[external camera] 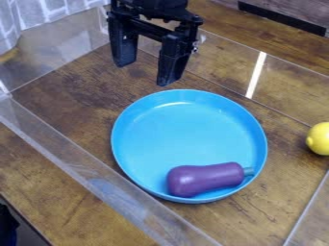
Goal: Remove the purple eggplant from the blue tray and put it on the table
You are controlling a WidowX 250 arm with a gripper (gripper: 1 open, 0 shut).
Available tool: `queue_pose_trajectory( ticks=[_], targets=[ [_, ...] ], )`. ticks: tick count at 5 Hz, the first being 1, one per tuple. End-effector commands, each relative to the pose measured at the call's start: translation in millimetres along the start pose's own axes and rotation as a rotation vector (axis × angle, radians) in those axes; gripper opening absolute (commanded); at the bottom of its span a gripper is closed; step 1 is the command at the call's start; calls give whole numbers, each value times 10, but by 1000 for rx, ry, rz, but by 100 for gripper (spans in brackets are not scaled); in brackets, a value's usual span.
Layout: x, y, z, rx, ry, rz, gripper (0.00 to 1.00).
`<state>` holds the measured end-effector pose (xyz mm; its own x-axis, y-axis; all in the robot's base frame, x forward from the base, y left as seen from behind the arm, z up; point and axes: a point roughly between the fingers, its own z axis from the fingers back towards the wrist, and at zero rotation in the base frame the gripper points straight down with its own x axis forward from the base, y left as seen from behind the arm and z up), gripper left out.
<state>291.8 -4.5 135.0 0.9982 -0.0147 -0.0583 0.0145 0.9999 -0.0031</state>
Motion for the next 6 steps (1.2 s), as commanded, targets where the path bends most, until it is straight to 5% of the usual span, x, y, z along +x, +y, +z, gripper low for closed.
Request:
queue_pose_trajectory(
  ticks=[1, 3, 6],
  targets=[
    [3, -27, -68, -1, 11, -17, 100],
    [14, -121, -226, 1, 26, -90, 100],
    [7, -479, -592, 33, 15, -391, 100]
  ],
)
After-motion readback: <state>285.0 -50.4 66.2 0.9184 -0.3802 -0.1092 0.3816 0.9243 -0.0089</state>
